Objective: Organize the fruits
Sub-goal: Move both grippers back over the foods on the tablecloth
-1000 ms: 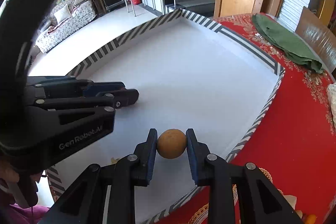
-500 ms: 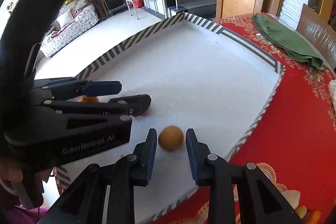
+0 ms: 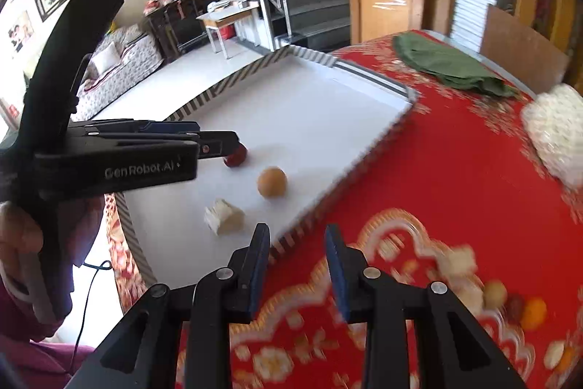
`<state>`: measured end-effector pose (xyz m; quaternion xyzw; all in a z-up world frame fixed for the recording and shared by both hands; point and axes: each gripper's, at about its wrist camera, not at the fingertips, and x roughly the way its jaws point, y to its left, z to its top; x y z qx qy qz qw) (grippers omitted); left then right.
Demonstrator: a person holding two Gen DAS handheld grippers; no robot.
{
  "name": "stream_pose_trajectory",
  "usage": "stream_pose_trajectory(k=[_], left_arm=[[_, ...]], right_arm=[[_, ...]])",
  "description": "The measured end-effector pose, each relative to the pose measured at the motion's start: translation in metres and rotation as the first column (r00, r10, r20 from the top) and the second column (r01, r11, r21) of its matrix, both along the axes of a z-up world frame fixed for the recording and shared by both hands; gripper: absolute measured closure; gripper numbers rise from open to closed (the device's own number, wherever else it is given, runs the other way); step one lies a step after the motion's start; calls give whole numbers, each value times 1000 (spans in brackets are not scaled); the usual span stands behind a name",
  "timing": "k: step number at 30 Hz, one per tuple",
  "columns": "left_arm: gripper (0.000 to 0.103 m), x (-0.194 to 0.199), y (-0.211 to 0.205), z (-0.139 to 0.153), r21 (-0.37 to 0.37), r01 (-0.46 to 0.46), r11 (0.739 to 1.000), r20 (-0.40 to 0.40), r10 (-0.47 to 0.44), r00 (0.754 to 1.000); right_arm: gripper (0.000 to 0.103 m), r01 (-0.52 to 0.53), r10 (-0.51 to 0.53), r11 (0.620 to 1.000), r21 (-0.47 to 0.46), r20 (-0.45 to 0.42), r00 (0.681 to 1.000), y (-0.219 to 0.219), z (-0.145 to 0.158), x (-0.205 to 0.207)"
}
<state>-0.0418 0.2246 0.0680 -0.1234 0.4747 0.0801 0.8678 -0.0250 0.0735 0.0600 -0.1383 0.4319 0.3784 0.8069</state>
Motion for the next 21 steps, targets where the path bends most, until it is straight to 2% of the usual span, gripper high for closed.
stream_pose_trajectory(k=[7, 14, 19, 21], left_arm=[[53, -5, -51, 10, 3, 98, 995, 8, -98, 995], [53, 0, -101, 14, 11, 182, 983, 7, -182, 983], [53, 15, -136, 7, 9, 230, 973, -15, -230, 973], [53, 23, -147, 1, -13, 255, 967, -33, -255, 966]], right_arm=[[72, 114, -114, 993, 3, -2, 993, -71, 0, -21], [71, 240, -240, 971, 16, -15, 971, -145, -6, -28], [71, 288, -287, 957, 27, -35, 957, -178, -12, -29], [70, 296, -295, 955, 26, -40, 955, -186, -14, -30]])
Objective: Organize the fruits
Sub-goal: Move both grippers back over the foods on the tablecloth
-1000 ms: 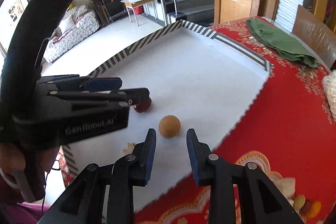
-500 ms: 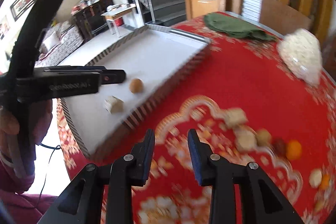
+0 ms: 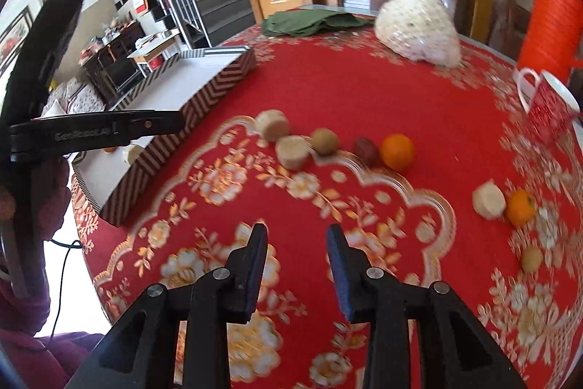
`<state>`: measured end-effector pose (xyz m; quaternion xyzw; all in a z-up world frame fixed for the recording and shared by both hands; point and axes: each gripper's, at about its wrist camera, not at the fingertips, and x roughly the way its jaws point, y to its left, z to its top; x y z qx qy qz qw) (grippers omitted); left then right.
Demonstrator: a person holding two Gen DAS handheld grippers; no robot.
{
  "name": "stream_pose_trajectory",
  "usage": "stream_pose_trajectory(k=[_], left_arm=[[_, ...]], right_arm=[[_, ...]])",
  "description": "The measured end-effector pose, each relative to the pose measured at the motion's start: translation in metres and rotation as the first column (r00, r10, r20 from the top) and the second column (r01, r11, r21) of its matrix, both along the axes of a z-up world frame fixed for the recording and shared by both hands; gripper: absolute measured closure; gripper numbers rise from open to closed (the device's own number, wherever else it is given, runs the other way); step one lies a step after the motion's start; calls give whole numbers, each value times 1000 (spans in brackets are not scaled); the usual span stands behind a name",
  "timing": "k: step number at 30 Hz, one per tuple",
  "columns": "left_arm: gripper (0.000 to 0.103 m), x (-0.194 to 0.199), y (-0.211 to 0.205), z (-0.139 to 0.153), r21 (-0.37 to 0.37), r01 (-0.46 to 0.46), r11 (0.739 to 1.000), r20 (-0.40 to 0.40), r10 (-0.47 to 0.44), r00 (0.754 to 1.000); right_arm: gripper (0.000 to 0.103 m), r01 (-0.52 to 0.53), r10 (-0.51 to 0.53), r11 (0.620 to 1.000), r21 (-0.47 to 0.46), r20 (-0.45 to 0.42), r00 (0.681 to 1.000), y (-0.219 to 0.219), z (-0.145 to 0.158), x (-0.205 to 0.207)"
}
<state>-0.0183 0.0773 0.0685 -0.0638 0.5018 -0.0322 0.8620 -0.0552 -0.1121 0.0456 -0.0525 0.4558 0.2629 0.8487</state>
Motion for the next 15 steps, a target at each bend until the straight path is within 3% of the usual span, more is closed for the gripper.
stream_pose_trajectory(k=[6, 15], left_arm=[[53, 24, -22, -11, 2, 28, 1000, -36, -28, 999], [53, 49, -29, -21, -30, -4, 1000, -73, 2, 997]], right_arm=[[70, 31, -31, 999, 16, -8, 999, -19, -6, 3], [70, 70, -69, 996, 46, -19, 997, -26, -10, 27]])
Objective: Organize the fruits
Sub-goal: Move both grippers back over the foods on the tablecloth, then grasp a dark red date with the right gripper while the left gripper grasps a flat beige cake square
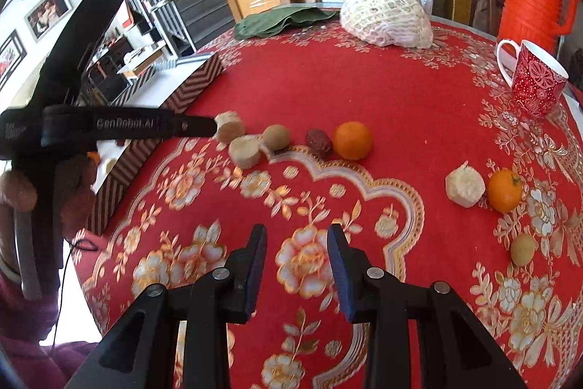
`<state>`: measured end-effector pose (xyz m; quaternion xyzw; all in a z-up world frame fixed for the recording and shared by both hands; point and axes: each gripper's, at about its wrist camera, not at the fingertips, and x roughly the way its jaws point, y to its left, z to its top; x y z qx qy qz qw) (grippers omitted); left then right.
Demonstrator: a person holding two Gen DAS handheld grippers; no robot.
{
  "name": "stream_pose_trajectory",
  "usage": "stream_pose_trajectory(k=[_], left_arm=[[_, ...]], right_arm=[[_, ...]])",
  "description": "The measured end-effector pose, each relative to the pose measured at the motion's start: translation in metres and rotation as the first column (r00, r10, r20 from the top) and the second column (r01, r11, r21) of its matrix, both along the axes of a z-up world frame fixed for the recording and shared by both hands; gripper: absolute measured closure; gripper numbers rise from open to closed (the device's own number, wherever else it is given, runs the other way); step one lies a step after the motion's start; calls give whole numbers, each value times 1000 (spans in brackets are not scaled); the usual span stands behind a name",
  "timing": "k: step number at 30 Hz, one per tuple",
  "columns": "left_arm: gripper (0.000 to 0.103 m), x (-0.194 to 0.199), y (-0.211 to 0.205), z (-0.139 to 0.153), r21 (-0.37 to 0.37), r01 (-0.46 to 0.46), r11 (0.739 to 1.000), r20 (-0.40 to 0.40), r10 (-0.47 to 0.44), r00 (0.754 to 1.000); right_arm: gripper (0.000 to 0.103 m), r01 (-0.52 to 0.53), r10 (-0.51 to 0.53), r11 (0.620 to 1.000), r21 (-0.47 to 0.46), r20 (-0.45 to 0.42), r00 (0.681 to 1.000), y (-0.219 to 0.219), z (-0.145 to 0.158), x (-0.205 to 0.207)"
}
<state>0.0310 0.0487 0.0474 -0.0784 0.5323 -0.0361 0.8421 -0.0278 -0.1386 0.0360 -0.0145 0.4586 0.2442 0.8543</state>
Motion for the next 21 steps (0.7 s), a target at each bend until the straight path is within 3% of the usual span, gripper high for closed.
stream_pose_trajectory(k=[9, 18, 21], left_arm=[[53, 7, 5, 1, -11, -10, 1000, 0, 10, 1000], [53, 14, 13, -4, -34, -9, 999, -20, 8, 1000], [53, 15, 12, -7, -38, -6, 999, -29, 4, 1000]], right_arm=[[70, -56, 53, 998, -40, -56, 997, 27, -23, 54], [70, -48, 48, 994, -100, -4, 999, 36, -24, 89], [72, -70, 72, 985, -158, 7, 997, 43, -24, 90]])
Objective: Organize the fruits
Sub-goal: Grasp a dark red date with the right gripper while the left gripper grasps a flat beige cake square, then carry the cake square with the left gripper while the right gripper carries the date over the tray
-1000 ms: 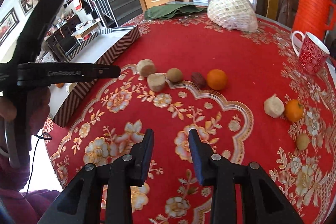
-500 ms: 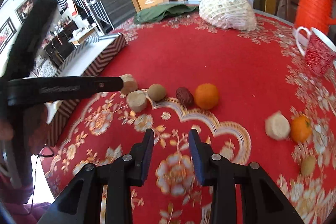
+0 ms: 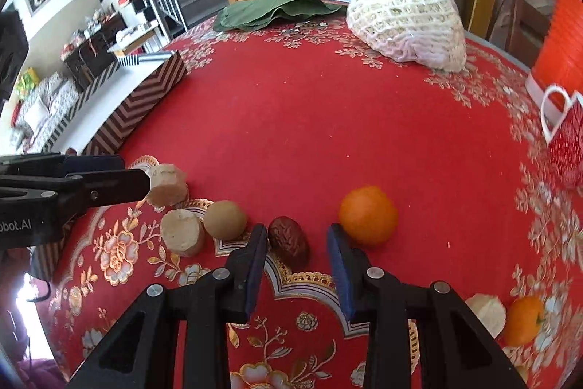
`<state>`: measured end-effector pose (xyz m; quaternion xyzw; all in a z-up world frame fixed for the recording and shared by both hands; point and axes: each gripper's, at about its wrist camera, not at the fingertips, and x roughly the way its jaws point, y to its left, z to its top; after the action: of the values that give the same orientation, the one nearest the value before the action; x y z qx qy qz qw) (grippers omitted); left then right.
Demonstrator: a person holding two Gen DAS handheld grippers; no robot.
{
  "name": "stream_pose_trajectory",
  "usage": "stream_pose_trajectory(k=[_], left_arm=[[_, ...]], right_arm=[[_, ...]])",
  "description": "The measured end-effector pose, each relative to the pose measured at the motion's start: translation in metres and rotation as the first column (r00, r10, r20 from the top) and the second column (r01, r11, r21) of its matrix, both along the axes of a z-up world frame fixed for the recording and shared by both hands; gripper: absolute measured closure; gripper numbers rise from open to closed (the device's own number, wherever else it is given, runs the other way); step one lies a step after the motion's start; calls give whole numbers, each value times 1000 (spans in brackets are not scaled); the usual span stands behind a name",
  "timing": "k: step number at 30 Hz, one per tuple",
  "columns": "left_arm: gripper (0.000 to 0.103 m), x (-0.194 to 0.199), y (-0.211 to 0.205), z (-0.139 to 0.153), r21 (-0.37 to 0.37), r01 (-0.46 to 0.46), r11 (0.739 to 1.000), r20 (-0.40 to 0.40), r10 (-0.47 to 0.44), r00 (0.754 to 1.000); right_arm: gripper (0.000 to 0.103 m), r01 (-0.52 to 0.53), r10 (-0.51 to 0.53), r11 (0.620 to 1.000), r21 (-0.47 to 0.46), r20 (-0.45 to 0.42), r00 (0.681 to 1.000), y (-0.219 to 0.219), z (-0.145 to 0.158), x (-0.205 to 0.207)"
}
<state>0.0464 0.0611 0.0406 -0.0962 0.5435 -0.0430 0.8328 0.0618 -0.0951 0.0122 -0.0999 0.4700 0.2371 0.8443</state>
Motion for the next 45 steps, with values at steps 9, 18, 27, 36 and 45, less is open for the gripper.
stream_pose_trajectory(k=[9, 18, 27, 36, 45], left_arm=[[53, 1, 1, -6, -17, -2, 1000, -27, 2, 1000], [53, 5, -9, -10, -2, 20, 1000, -31, -20, 999], [70, 11, -3, -14, -34, 12, 999, 13, -12, 1000], [71, -13, 7, 3, -3, 12, 1000, 64, -12, 998], [71, -47, 22, 9, 15, 5, 1000, 89, -6, 996]], right_arm=[[85, -32, 32, 998, -55, -6, 999, 3, -1, -9], [85, -1, 1, 1000, -4, -19, 1000, -17, 0, -32], [85, -10, 10, 1000, 26, -19, 1000, -16, 3, -45], [85, -36, 36, 998, 41, -3, 999, 5, 12, -58], [85, -54, 54, 997, 49, 16, 998, 30, 20, -73]])
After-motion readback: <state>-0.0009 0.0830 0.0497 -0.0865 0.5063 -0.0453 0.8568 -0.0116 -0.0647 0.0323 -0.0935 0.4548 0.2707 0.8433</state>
